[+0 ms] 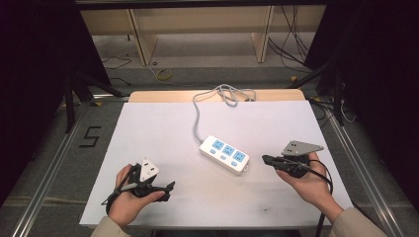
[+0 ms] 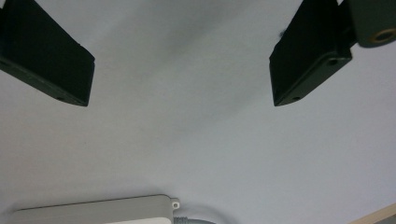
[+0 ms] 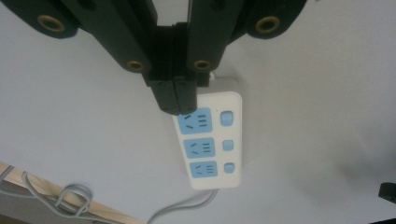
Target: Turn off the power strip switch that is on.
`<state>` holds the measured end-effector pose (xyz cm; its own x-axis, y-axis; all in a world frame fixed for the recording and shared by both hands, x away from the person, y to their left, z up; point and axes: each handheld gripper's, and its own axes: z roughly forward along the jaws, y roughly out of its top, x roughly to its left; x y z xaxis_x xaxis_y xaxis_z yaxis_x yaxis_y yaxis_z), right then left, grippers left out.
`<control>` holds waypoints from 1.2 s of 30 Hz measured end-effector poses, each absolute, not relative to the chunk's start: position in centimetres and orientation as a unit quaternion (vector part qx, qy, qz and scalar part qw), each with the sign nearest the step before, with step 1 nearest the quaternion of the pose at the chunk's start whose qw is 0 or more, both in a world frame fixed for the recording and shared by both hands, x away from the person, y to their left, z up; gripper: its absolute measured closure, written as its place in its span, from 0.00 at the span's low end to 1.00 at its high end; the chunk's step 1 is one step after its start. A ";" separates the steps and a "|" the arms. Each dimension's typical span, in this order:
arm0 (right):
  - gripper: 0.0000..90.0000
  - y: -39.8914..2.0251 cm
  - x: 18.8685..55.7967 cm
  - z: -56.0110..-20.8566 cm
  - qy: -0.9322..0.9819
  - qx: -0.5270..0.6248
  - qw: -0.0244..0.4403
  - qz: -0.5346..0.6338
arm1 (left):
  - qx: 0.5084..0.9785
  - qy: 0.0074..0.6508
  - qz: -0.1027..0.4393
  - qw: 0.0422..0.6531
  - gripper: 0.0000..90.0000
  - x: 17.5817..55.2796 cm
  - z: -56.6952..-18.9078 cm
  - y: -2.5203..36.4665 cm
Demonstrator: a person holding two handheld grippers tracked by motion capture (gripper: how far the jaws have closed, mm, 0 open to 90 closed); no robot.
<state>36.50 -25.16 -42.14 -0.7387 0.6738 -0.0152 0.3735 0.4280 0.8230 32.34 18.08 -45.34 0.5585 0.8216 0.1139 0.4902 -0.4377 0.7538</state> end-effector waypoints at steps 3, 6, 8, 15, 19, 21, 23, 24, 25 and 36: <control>1.00 -24.9 36.7 -42.1 0.827 0.317 0.174 0.430 | 0.813 0.403 0.241 0.344 0.07 32.4 -45.3 18.1; 1.00 -24.6 36.9 -42.1 0.829 0.316 0.174 0.428 | 0.814 0.402 0.240 0.343 0.07 32.3 -45.3 18.0; 1.00 -24.4 37.0 -42.0 0.829 0.315 0.173 0.428 | 0.814 0.401 0.240 0.344 0.07 32.3 -45.3 18.0; 1.00 -23.3 37.7 -42.0 0.834 0.309 0.171 0.424 | 0.813 0.402 0.240 0.345 0.07 32.4 -45.3 18.0; 1.00 -22.6 38.1 -41.8 0.835 0.308 0.169 0.424 | 0.814 0.402 0.240 0.345 0.07 32.4 -45.3 18.0; 1.00 -22.2 38.3 -41.8 0.836 0.307 0.168 0.423 | 0.813 0.403 0.240 0.346 0.07 32.4 -45.3 18.0; 1.00 -21.8 38.5 -41.9 0.838 0.304 0.167 0.420 | 0.813 0.403 0.239 0.346 0.07 32.4 -45.3 18.0; 1.00 -21.6 38.6 -41.9 0.839 0.303 0.167 0.419 | 0.813 0.403 0.239 0.347 0.07 32.4 -45.3 18.0; 1.00 -21.4 38.7 -41.9 0.841 0.302 0.167 0.418 | 0.813 0.402 0.239 0.346 0.07 32.4 -45.3 18.0; 1.00 -19.2 39.8 -42.3 0.855 0.293 0.159 0.397 | 0.812 0.402 0.239 0.350 0.07 32.5 -45.4 17.9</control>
